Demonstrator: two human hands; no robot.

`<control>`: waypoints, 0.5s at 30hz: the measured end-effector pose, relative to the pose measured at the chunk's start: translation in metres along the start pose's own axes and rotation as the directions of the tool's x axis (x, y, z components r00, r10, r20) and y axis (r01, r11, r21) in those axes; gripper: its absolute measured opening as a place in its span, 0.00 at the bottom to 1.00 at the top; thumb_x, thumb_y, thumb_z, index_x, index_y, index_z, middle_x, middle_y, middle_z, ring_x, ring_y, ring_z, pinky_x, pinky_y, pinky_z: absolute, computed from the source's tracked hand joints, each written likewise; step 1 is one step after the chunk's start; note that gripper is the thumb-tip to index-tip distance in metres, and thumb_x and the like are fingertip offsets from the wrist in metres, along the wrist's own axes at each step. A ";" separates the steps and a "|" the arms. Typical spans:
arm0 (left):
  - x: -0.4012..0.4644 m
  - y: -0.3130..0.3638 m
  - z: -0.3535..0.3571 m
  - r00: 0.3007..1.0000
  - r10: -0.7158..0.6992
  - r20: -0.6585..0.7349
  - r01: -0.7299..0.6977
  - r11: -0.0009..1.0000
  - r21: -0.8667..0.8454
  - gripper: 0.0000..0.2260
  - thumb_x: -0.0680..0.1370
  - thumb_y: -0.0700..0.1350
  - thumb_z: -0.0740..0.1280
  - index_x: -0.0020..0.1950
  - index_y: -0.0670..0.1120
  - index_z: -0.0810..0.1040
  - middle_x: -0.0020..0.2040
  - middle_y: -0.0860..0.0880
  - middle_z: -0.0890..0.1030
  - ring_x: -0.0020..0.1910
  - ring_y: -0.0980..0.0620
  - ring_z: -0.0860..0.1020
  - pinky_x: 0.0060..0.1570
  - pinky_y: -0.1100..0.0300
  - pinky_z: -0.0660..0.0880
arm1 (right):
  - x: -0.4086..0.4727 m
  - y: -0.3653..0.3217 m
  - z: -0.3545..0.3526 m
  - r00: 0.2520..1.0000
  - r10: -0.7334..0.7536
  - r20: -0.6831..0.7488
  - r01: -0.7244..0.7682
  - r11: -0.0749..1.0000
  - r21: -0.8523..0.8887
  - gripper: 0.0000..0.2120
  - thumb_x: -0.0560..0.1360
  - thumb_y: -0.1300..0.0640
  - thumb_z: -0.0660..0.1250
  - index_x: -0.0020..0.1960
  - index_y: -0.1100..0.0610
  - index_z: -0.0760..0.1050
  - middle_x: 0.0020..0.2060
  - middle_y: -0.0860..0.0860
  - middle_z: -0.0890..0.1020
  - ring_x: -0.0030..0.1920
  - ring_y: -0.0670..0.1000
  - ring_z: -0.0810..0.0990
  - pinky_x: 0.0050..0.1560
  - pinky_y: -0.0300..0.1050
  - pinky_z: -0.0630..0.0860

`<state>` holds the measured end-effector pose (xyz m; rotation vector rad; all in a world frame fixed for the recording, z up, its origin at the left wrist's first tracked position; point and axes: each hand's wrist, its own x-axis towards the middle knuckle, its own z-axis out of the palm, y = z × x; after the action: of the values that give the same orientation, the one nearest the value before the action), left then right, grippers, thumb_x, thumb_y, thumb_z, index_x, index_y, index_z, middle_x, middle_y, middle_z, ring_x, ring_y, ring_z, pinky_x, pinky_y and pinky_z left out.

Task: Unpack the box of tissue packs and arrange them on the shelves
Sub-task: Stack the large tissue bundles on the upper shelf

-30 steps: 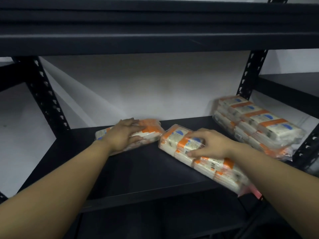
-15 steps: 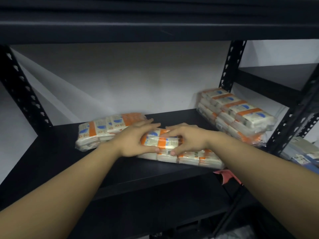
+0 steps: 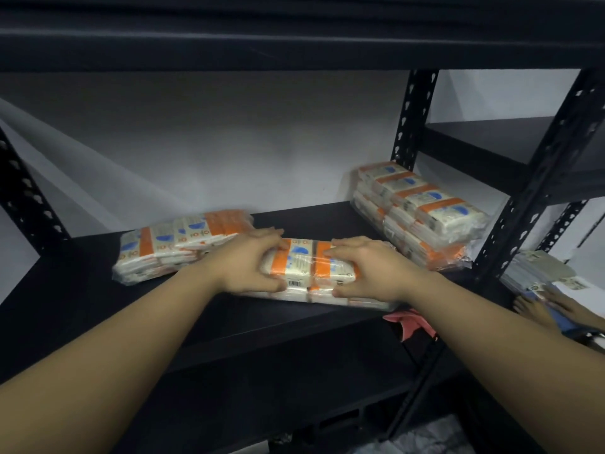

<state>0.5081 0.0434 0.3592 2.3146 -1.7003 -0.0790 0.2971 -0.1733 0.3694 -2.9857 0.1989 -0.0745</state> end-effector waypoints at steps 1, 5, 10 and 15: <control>0.002 0.004 0.000 0.999 0.021 0.035 -0.021 1.000 0.000 0.41 0.69 0.69 0.74 0.78 0.61 0.65 0.83 0.53 0.59 0.81 0.52 0.58 0.78 0.50 0.59 | 0.002 -0.002 -0.002 1.000 0.000 -0.001 0.000 1.000 -0.001 0.38 0.74 0.37 0.73 0.80 0.43 0.65 0.80 0.47 0.66 0.78 0.52 0.64 0.76 0.57 0.63; 0.007 0.010 0.005 0.990 0.078 0.115 -0.084 0.996 0.044 0.43 0.70 0.72 0.71 0.81 0.64 0.60 0.84 0.51 0.55 0.83 0.50 0.54 0.81 0.44 0.53 | 0.006 -0.009 0.002 1.000 0.017 0.016 -0.017 1.000 -0.002 0.43 0.69 0.35 0.74 0.79 0.40 0.62 0.81 0.50 0.62 0.80 0.55 0.61 0.78 0.59 0.62; 0.003 0.001 0.007 0.995 0.067 0.074 -0.066 0.998 -0.012 0.39 0.70 0.69 0.73 0.79 0.65 0.64 0.83 0.53 0.59 0.82 0.52 0.57 0.80 0.51 0.55 | 0.002 -0.016 0.009 1.000 0.020 0.004 -0.020 0.997 -0.071 0.44 0.73 0.34 0.72 0.83 0.38 0.55 0.83 0.47 0.58 0.81 0.54 0.58 0.80 0.57 0.55; -0.002 -0.006 0.006 0.997 0.056 0.049 -0.049 0.990 -0.132 0.36 0.69 0.66 0.75 0.75 0.67 0.69 0.81 0.58 0.61 0.80 0.59 0.57 0.79 0.55 0.53 | -0.002 -0.014 0.012 1.000 0.005 -0.011 -0.005 0.997 -0.077 0.41 0.76 0.34 0.70 0.83 0.39 0.56 0.83 0.47 0.58 0.82 0.52 0.57 0.81 0.56 0.54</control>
<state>0.5121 0.0460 0.3513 2.1901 -1.7253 -0.2362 0.2978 -0.1578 0.3593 -3.0623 0.2153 -0.0839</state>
